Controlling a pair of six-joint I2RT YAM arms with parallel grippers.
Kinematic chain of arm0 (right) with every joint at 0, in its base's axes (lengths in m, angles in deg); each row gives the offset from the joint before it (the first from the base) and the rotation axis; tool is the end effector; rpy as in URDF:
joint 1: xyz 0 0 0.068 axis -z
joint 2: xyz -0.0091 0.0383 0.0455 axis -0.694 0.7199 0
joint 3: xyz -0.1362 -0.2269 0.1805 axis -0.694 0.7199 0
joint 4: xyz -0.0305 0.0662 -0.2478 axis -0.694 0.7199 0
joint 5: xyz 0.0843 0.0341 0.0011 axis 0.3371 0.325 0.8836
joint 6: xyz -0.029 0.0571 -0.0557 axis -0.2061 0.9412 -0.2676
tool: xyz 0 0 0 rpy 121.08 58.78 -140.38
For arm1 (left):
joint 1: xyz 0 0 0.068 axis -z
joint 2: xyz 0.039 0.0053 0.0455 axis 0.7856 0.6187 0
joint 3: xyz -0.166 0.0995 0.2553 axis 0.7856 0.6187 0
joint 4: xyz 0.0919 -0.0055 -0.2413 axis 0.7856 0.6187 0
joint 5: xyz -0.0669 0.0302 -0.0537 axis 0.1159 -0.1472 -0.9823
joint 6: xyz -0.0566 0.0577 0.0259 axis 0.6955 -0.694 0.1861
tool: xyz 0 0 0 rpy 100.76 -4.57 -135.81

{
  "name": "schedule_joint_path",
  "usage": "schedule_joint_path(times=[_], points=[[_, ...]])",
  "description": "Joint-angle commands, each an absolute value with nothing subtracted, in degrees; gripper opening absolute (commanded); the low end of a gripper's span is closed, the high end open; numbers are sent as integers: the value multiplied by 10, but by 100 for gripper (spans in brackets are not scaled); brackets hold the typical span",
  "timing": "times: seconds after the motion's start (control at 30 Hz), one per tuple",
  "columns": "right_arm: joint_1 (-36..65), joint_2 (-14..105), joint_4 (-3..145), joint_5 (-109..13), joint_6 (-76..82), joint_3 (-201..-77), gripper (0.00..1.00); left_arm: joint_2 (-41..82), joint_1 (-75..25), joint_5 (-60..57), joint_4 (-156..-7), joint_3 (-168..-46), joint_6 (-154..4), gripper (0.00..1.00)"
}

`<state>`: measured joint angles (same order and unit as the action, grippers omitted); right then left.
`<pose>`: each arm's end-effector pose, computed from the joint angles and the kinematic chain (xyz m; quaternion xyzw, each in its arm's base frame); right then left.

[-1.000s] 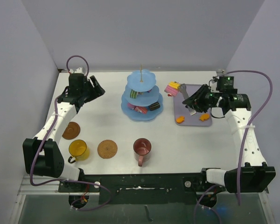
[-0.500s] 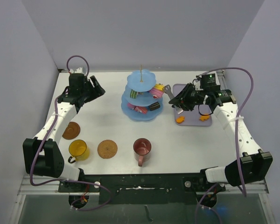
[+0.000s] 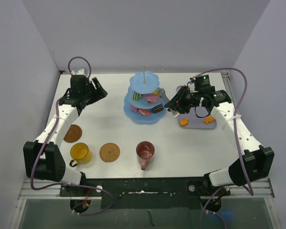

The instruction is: Serve the afternoon tea

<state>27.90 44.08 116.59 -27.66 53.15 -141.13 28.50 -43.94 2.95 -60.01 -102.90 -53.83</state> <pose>0.2787 0.1159 0.3719 0.2365 0.8780 0.3877 0.1511 0.3497 -0.0531 0.3335 -0.1765 0.8680 -0.1881 0.4242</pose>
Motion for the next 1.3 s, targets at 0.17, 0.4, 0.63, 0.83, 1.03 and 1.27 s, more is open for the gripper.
schedule_joint_path(times=[0.17, 0.4, 0.63, 0.83, 1.03, 1.27], points=[[261, 454, 1113, -263, 532, -1417, 0, 277, -438, 27, -630, -1040, -542, 62], [260, 457, 1103, -266, 536, -1397, 1, 276, -439, 30, -627, -1041, -545, 62], [260, 461, 1117, -265, 529, -1400, 13, 277, -438, 27, -629, -1040, -544, 62], [261, 459, 1119, -264, 527, -1403, 33, 275, -438, 28, -630, -1039, -543, 62], [268, 454, 1130, -271, 522, -1412, 36, 277, -438, 26, -630, -1041, -543, 62], [293, 441, 1167, -278, 501, -1431, 36, 275, -438, 28, -631, -1037, -544, 62]])
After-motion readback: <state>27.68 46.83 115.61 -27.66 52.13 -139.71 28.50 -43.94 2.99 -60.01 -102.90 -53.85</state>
